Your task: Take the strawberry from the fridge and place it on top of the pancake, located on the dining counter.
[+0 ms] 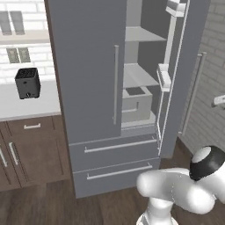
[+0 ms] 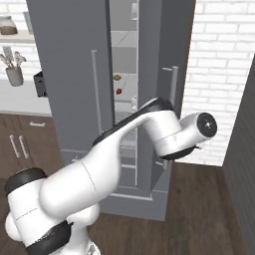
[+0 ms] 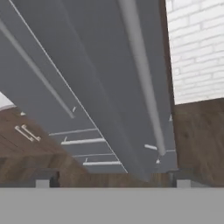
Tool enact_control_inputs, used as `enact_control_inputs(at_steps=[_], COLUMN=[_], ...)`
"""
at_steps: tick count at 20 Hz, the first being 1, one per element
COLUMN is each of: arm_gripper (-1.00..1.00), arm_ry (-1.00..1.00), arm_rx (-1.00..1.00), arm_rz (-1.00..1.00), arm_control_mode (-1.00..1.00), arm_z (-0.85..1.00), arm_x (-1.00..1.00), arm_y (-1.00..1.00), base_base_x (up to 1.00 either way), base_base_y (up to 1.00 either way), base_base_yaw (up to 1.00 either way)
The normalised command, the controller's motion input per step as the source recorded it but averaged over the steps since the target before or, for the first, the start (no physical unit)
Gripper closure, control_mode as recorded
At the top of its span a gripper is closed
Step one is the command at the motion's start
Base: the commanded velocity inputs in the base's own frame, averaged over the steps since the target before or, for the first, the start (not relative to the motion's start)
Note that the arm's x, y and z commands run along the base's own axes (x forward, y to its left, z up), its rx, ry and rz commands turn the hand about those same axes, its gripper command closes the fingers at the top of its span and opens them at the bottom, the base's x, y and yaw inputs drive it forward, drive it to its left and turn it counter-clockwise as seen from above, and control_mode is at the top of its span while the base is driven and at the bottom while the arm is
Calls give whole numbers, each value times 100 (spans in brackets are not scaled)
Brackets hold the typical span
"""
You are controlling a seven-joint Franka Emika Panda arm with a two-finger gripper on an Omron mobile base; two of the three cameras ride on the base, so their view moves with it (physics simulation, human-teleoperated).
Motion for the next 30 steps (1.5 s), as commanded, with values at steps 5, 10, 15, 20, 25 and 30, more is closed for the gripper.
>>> enact_control_inputs(at_steps=[5, 10, 15, 20, 25, 30], arm_gripper=[-100, -100, -100, -100, -100, -100], arm_ry=[27, 49, 60, 37, 5, -1], arm_rx=[-51, -55, -76, -73, -34, 0], arm_rz=[-8, -3, 0, 0, 0, 1], arm_control_mode=[-100, -100, -100, -100, -100, -100], arm_z=[33, 9, 0, 3, 0, 3], arm_x=[-4, 25, 61, 51, 53, 68], arm_y=[100, 100, 89, 86, 4, -18], base_base_x=[0, 0, 0, 0, 0, 0], base_base_y=[0, 0, 0, 0, 0, 0], base_base_yaw=[0, 0, 0, 0, 0, 0])
